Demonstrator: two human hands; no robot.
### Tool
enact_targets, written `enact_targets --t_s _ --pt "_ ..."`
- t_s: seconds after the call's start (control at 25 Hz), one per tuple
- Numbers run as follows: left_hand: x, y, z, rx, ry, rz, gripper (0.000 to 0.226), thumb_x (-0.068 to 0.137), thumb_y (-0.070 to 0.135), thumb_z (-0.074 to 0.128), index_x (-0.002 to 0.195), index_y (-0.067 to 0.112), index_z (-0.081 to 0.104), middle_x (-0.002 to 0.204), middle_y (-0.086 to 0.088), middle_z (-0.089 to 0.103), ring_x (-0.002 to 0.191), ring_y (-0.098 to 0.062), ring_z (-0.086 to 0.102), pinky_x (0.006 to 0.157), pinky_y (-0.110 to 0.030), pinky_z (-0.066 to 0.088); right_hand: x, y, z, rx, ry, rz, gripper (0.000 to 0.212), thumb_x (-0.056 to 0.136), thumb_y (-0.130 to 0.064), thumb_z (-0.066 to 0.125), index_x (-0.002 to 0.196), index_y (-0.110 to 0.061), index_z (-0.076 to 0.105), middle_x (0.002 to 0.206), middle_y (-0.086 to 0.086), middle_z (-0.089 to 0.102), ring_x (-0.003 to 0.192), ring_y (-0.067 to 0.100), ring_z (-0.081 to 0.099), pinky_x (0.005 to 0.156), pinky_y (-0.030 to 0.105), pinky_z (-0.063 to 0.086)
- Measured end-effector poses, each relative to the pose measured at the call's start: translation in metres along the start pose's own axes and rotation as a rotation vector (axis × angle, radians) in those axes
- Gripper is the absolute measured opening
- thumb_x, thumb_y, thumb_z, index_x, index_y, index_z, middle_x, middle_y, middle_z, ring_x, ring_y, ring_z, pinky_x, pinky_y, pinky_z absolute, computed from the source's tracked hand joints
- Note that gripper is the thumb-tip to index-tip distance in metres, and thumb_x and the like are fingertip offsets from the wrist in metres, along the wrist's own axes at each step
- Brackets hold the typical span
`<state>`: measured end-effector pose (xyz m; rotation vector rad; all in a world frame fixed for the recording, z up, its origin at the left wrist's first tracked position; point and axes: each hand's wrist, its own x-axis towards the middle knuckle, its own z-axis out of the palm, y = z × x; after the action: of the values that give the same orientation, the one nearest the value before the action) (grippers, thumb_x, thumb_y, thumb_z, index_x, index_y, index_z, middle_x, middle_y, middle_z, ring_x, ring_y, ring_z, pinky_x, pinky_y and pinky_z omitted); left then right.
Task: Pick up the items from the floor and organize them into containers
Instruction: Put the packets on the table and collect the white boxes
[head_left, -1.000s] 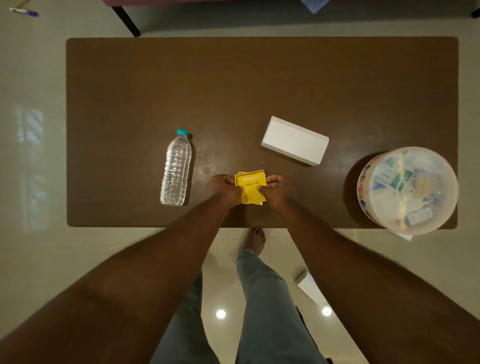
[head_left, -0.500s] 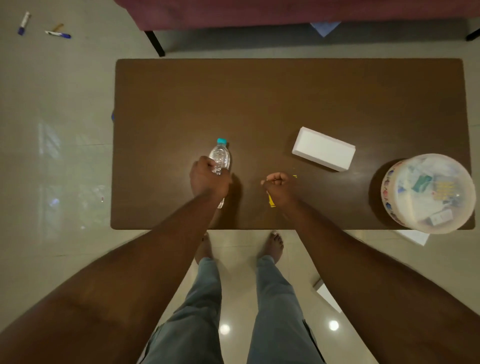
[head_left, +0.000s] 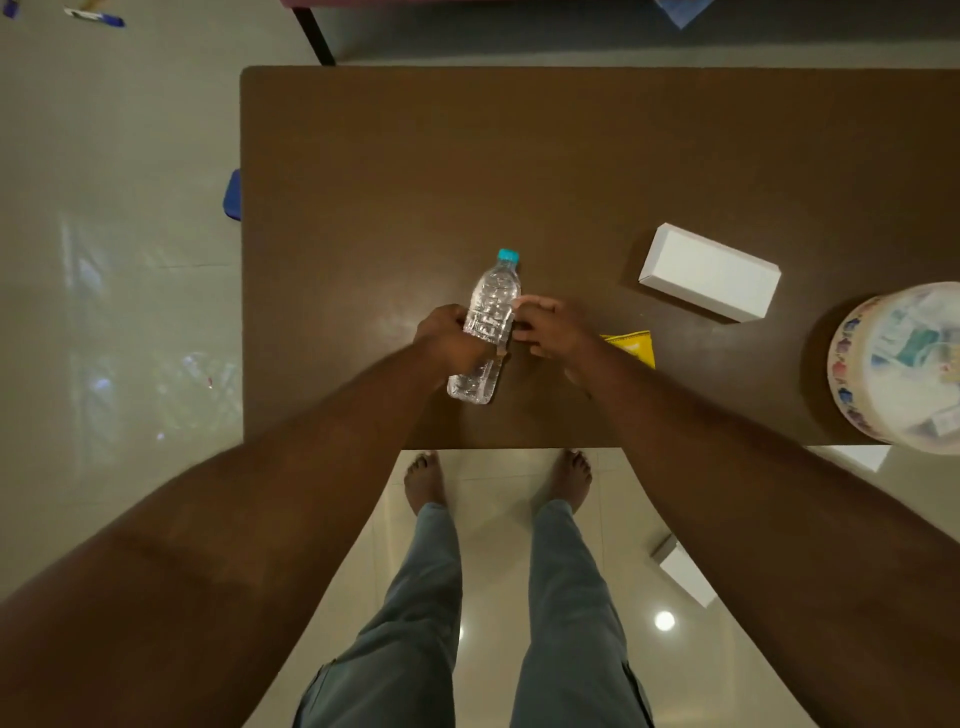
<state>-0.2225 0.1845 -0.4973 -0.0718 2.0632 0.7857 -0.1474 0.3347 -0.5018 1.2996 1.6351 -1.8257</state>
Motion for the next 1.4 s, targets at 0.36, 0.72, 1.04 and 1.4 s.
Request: enact_targets --t_s 0.36,0.72,1.04,1.4 --pt "-0.053 0.002 -0.038 -0.165 0.127 0.366 0.053 0.062 0.013 0.089 0.103 0.021 0.056 0.089 0.009 0.067 0.076 -0.003 0.062 0.066 -0.02 0.05 -0.06 -0.03 -0.003 0.186 -0.241 -0.136 0.042 0.088 -0.005 0.076 0.127 -0.017 0.066 0.116 -0.003 0.073 0.099 0.006 0.068 0.078 0.022 0.054" --pt "-0.063 -0.019 -0.021 -0.085 0.18 0.492 0.047 0.067 0.013 0.088 0.097 0.012 0.052 0.086 0.001 0.063 0.07 -0.001 0.055 0.059 -0.01 0.044 -0.075 -0.001 0.001 0.224 -0.196 -0.114 0.027 0.089 -0.004 0.074 0.113 -0.017 0.07 0.111 0.0 0.073 0.104 0.011 0.065 0.092 0.032 0.049" --pt "-0.03 -0.065 0.014 -0.165 0.191 -0.099 0.076 0.071 0.02 0.082 0.134 0.022 0.04 0.12 -0.013 0.059 0.106 -0.028 0.062 0.091 -0.038 0.054 -0.08 -0.012 -0.036 0.262 0.002 -0.124 0.02 0.09 -0.018 0.074 0.108 -0.025 0.071 0.091 -0.006 0.072 0.078 0.007 0.067 0.068 0.023 0.046" --pt "-0.078 0.04 0.127 -0.335 -0.136 -0.109 0.015 0.091 0.018 0.071 0.092 0.007 0.062 0.075 -0.007 0.064 0.057 -0.015 0.061 0.051 -0.021 0.048 -0.043 0.0 -0.21 -0.223 0.501 -0.318 0.027 0.07 -0.007 0.086 0.089 -0.019 0.07 0.085 -0.004 0.068 0.076 0.007 0.06 0.076 0.023 0.049"
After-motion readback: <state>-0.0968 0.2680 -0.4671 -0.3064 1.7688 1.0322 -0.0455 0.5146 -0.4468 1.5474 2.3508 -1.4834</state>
